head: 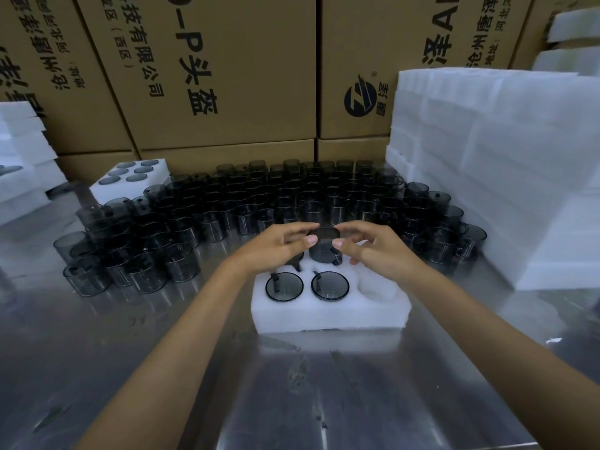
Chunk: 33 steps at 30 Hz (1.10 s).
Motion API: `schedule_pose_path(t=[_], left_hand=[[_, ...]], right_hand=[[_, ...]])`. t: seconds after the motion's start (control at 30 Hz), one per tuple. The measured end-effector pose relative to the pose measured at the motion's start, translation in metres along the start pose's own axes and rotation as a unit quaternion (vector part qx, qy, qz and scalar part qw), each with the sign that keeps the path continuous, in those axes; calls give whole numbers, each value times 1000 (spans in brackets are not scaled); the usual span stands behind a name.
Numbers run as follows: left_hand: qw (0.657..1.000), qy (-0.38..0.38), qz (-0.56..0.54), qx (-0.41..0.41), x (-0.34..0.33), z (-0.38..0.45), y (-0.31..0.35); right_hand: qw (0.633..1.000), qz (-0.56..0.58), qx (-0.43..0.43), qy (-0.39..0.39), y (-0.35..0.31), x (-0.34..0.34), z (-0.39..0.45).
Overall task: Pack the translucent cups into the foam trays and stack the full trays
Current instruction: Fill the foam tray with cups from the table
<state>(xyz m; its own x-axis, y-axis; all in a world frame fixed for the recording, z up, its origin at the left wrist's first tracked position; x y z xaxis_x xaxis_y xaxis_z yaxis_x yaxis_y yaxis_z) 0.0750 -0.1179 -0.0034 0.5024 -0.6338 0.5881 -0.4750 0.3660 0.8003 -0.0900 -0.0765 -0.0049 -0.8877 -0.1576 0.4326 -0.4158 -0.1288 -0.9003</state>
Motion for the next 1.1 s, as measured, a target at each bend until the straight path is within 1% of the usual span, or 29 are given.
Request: schedule_pose_path(t=[0.17, 0.4, 0.53, 0.67, 0.77, 0.87, 0.93, 1.0, 1.03, 1.1], left_hand=[[999, 27, -31, -26, -2, 1, 3], [998, 35, -24, -39, -5, -1, 9], [998, 47, -13, -28, -5, -1, 10], [997, 82, -4, -3, -7, -3, 10], [995, 95, 10, 15, -8, -5, 9], [996, 88, 18, 21, -8, -5, 9], [996, 80, 15, 23, -7, -5, 10], [995, 86, 42, 21, -5, -6, 12], [993, 98, 63, 19, -3, -7, 13], [988, 122, 93, 18, 0, -9, 14]], right_hand=[[1000, -4, 11, -11, 0, 1, 0], [998, -57, 4, -18, -1, 0, -2], [993, -114, -12, -17, 1, 2, 0], [992, -113, -40, -25, 10, 5, 0], [994, -102, -33, -20, 15, 3, -2], [996, -84, -26, -16, 15, 4, -3], [996, -91, 2, -8, 6, 6, -4], [988, -138, 62, 2, -8, 4, -8], [980, -182, 85, -3, -13, 0, -11], [951, -289, 103, -33, -15, -11, -13]])
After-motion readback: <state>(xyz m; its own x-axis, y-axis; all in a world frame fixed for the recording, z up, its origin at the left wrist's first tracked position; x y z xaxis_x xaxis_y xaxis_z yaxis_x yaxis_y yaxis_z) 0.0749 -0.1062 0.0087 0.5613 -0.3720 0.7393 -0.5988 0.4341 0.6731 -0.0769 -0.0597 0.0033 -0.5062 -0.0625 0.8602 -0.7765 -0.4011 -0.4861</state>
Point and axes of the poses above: each hand's wrist, its own z-axis towards the middle knuckle, its own x-axis out of the back of the hand, y = z × x, the point moved 9 cm from there along z, towards the middle knuckle, and after that the axes turned 13 degrees about -y, right-handed, at the moved point
